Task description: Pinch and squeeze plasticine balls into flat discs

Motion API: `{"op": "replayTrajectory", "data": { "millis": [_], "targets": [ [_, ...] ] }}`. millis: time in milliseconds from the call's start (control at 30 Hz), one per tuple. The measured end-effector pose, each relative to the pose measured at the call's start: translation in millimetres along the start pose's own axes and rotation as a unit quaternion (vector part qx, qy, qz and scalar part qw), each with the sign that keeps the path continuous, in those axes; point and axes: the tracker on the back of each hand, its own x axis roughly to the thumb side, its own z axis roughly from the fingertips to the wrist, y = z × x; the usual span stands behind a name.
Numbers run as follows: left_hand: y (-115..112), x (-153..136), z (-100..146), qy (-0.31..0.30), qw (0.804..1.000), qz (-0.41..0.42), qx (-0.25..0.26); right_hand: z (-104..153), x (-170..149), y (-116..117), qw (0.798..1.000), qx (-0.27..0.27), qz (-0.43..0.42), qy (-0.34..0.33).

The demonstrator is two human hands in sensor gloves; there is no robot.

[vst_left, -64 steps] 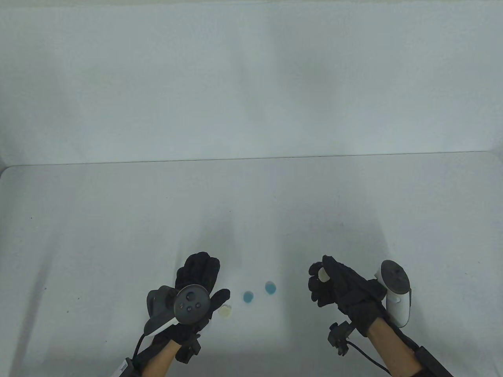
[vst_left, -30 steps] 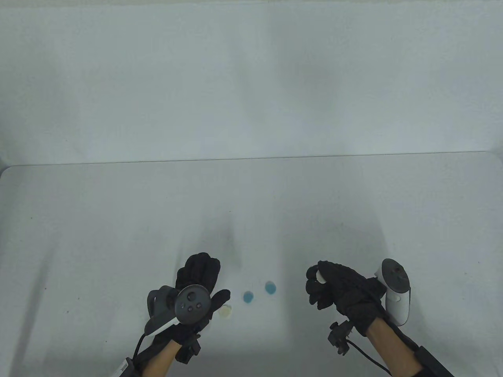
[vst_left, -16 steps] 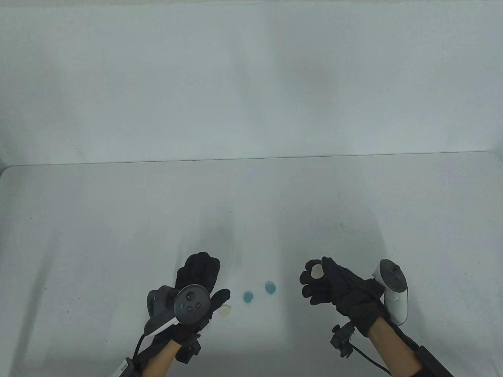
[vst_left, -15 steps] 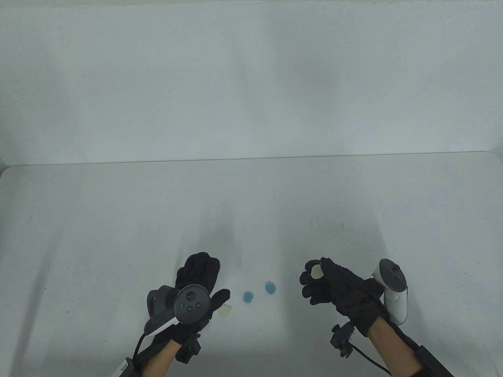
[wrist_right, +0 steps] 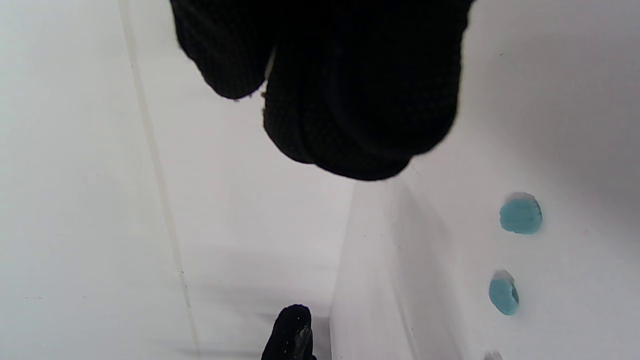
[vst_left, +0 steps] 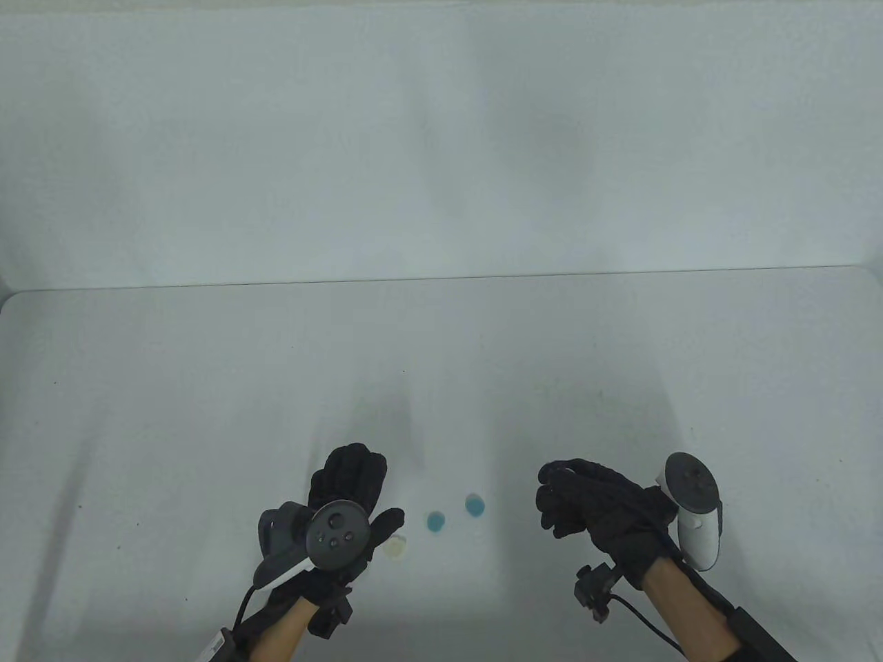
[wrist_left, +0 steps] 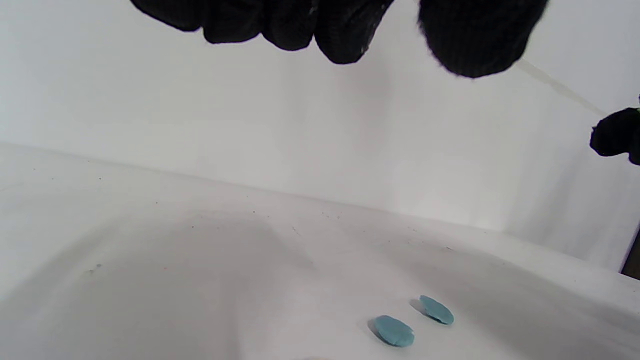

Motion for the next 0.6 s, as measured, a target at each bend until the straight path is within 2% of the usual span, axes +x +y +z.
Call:
{"op": "replayTrajectory", "data": {
  "millis": [67, 200, 300, 600],
  "targets": [
    [-1, 0, 0, 0.001, 1.000, -0.001, -0.002, -1, -4, -1, 1.000, 0.005, -0.009, 0.004],
    [0, 0, 0, 0.001, 1.000, 0.000, 0.001, -3, -13, 1, 0.994, 0.070, -0.080, 0.015],
    [0, -1, 0, 0.001, 1.000, -0.001, 0.000, -5, -15, 2, 0.994, 0.082, -0.070, 0.020],
    [1, 0, 0, -0.001, 1.000, 0.001, 0.003, -2, -7, 1, 0.999, 0.038, -0.010, 0.010]
  ]
}}
